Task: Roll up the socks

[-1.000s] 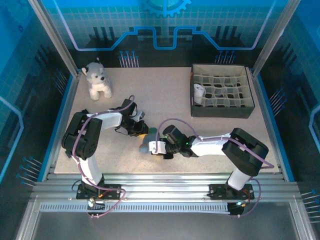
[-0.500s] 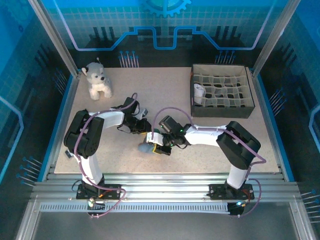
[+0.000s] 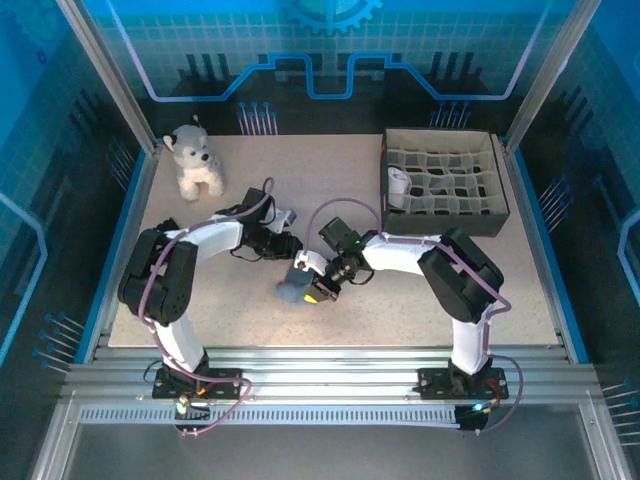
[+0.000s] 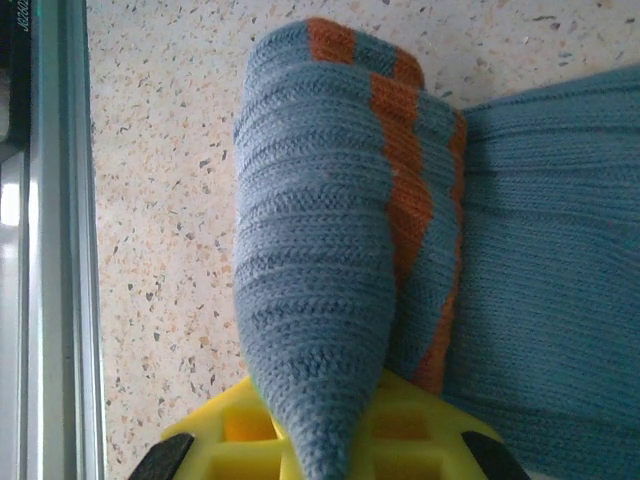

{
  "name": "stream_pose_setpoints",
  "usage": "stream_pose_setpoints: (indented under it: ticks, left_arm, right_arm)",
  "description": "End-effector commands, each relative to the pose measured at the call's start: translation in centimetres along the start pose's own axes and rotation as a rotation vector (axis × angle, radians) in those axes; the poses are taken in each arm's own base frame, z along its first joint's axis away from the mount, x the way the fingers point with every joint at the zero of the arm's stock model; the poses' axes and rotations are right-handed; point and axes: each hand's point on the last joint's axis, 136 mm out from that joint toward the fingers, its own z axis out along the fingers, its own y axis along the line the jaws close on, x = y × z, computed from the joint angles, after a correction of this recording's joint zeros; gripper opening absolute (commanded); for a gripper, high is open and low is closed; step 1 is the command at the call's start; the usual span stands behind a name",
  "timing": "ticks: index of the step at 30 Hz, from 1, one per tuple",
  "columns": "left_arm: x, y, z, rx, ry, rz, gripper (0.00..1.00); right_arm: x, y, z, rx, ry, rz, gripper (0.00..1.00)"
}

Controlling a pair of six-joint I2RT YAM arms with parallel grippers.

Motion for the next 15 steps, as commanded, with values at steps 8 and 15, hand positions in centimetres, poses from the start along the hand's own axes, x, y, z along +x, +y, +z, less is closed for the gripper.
stream_pose_setpoints:
  ticks: [8, 15]
  left_arm:
    - [-2.3, -0.4, -7.9, -0.082, -0.196, 0.15, 0.34]
    - [-0.8, -3.2, -10.9, -0.031, -0.325, 0.341, 0.36]
  right_arm:
    - [4.3, -1.9, 1.3, 0.02, 0.195, 0.228, 0.0]
    - [4.3, -2.4, 1.3, 0.027, 0.215, 0.259, 0.0]
